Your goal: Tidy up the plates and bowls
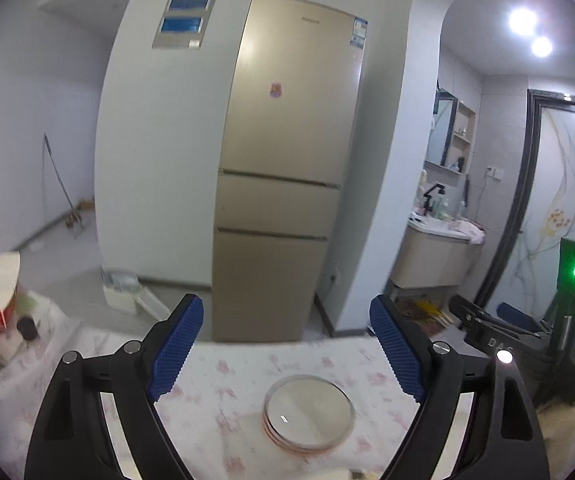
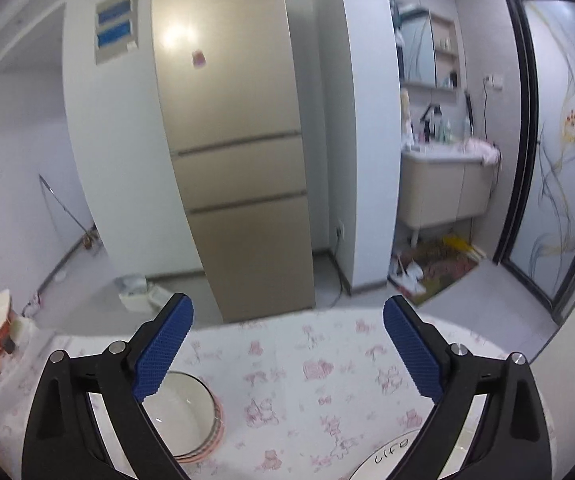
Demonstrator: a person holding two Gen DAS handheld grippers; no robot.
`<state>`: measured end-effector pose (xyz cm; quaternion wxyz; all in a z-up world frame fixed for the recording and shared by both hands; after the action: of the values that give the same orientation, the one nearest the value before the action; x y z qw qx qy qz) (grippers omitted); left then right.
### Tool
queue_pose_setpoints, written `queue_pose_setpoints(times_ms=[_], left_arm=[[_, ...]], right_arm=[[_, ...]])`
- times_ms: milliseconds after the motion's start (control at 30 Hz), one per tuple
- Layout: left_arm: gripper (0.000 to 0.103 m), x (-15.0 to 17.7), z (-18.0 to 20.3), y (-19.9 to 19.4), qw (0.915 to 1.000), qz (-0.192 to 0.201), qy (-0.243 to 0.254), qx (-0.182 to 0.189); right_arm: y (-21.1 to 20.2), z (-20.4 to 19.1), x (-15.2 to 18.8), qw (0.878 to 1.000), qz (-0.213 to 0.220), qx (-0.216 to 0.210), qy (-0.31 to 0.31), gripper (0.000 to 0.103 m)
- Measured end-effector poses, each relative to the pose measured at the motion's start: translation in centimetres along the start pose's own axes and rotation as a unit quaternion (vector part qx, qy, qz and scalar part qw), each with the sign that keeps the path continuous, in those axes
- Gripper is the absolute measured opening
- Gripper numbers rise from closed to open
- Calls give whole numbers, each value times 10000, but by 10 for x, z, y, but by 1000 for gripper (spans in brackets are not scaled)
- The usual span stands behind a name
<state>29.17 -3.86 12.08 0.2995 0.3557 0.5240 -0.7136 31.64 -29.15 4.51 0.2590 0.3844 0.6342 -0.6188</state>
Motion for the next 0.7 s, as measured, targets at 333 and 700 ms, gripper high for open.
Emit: queue_pose_setpoints(times_ms=[333, 700], left_arm=[[92, -13, 9, -131, 9946, 975, 287, -194], [103, 17, -9, -243, 9783, 1998, 138, -539]], right_arm=[[-98, -29, -17, 9924, 1134, -466, -122, 102], [-189, -56, 2, 9748, 1967, -1051, -93, 102]])
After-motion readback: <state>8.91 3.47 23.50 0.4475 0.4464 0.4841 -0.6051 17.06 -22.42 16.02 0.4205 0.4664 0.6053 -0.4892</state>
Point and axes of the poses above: each gripper's, at about its wrist camera, not at the fingertips, and y roughly the way its jaws point, z to its right, x to its underside, the point moved 10 cm from there along y, roughly the way its jaws point, and after that the axes turned 12 degrees about -z, right-handed, at the moved point
